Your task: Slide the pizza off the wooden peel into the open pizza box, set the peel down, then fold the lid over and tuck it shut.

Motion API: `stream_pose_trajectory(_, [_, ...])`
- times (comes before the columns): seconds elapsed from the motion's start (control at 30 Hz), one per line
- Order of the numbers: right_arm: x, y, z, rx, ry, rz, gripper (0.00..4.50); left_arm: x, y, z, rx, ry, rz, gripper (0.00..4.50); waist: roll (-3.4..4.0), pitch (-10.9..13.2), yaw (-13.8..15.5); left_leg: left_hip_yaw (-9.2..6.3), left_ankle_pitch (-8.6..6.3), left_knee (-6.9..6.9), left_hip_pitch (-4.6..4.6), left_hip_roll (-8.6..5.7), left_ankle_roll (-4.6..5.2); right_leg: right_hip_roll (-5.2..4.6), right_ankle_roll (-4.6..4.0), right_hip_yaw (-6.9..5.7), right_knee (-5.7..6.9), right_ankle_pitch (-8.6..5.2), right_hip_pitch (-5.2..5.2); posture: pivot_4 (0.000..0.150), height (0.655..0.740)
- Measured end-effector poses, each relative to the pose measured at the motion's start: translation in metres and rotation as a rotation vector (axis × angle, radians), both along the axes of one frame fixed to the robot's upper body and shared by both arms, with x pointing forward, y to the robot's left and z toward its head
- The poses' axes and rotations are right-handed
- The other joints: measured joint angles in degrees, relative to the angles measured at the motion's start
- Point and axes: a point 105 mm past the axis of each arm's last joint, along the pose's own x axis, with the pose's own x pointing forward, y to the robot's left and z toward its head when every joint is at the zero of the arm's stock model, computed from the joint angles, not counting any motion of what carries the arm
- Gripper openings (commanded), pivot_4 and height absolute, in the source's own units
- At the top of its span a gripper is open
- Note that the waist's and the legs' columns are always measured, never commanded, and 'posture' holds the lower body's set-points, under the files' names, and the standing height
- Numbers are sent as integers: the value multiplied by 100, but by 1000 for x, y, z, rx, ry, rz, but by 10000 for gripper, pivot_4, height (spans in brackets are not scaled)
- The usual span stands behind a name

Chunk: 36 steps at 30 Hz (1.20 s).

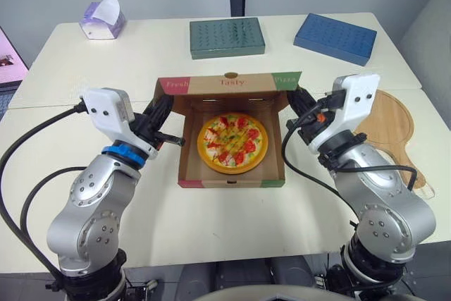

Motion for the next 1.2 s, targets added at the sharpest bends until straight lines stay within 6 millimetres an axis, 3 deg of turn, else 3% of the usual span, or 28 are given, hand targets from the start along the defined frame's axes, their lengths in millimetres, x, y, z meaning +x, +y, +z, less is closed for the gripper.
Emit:
stream_pose_trajectory(0.07, [-1,1,-2,4,7,7,133,-1,1,-2,6,4,-1,0,-1,-1,1,1,0,-23,37,1,0,0,-2,2,-12,-1,32,1500,7400])
stream_pose_trajectory(0.47, [-6,5,-6,6,27,59,133,-6,6,-8,21,6,14,0,0,-3,-1,15,0,-41,39,29,0,19,-3,0,-48,-2,32,1500,7400])
stream_pose_trajectory(0.7, [-18,2,-33,-63,82,92,133,-17,7,-25,43,44,-3,0,1,-25,1,28,-1,-46,40,82,-1,71,-33,0,-92,16,40,1500,7400])
stream_pose_trajectory(1.2, [-28,0,-62,-72,91,115,133,-32,10,-49,62,108,-31,0,0,-33,7,29,-2,-52,42,92,-2,82,-34,6,-96,16,38,1500,7400])
